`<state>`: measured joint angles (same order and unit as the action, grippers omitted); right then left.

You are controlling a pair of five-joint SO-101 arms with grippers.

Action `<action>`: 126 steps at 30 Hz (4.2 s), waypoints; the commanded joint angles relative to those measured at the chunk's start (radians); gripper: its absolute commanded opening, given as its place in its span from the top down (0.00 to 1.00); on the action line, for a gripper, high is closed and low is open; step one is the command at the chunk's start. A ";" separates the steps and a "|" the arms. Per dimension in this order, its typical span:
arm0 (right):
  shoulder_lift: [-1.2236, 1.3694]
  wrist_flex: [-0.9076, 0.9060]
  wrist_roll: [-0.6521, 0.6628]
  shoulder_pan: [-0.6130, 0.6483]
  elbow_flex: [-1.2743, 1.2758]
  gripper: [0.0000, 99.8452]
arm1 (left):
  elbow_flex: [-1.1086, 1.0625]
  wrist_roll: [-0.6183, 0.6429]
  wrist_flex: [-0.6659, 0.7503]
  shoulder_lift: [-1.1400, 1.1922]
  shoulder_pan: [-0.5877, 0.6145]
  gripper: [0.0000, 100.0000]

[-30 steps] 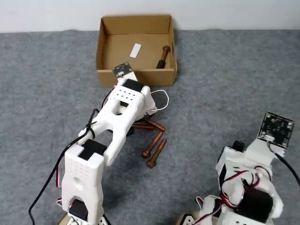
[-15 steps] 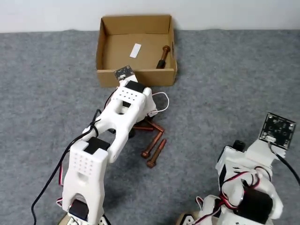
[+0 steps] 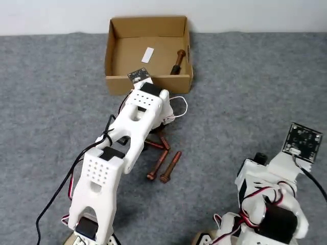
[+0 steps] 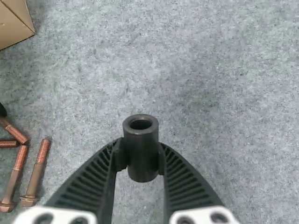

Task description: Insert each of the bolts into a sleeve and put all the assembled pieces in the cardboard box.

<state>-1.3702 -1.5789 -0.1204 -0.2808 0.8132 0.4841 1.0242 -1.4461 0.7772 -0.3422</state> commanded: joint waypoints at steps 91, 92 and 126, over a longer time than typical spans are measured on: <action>-0.440 0.527 0.012 1.113 0.436 0.99 | -1.382 -0.295 0.423 -2.150 -0.152 1.00; -0.440 0.524 0.012 1.112 0.436 0.99 | -1.376 -0.307 0.423 -2.150 -0.152 1.00; -0.440 0.568 0.034 1.115 0.466 0.99 | -1.305 -0.344 0.299 -2.150 -0.222 1.00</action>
<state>-1.8013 -1.0372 -0.1174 0.8286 1.2981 -0.8170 0.6866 -1.1561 -1.3648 -0.5370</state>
